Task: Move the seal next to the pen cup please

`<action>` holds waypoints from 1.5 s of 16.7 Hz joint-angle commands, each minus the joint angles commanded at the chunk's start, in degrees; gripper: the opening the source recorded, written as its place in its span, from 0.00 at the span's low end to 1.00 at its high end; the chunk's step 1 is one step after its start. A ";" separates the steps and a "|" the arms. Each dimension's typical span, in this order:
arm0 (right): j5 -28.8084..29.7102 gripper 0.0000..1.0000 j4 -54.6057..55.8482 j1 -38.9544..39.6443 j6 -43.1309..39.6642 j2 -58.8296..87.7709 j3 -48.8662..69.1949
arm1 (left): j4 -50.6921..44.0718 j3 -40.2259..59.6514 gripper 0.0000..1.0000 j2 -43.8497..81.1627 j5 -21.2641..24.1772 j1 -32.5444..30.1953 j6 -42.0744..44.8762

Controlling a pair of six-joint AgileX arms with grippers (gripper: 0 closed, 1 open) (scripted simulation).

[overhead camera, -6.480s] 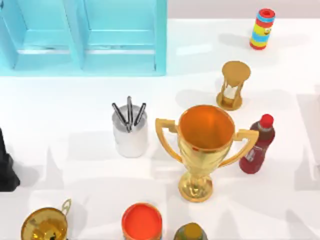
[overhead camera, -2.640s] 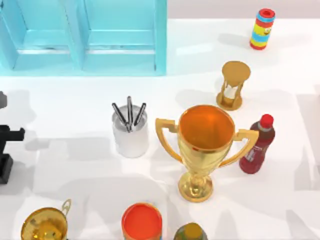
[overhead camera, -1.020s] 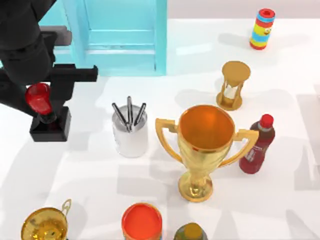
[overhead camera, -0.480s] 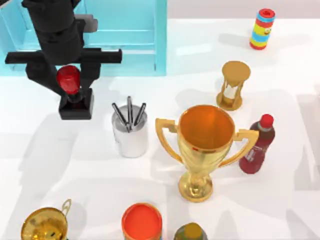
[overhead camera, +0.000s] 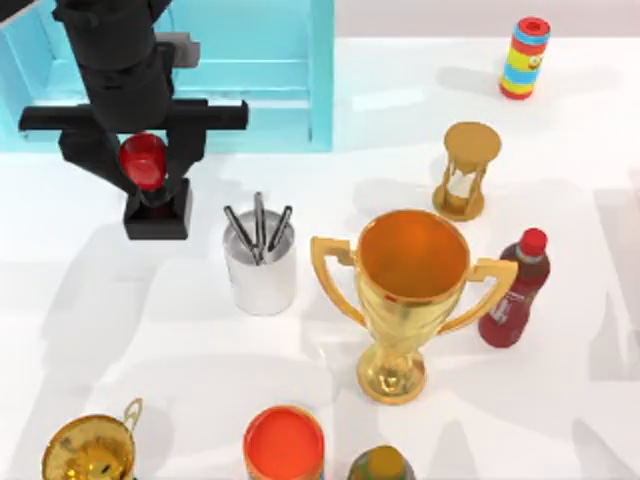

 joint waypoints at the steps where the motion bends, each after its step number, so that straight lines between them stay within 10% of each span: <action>1: 0.00 1.00 0.00 0.00 0.00 0.00 0.00 | 0.49 -0.53 0.00 0.04 0.03 -0.07 0.02; 7: 0.00 1.00 0.00 0.00 0.00 0.00 0.00 | 2.20 -2.11 0.00 0.08 0.02 -0.22 -0.02; 20: 0.00 1.00 0.00 0.00 0.00 0.00 0.00 | 2.20 -2.11 0.98 0.08 0.02 -0.22 -0.02; 25: 0.00 1.00 0.00 0.00 0.00 0.00 0.00 | 2.20 -2.11 1.00 0.08 0.02 -0.22 -0.02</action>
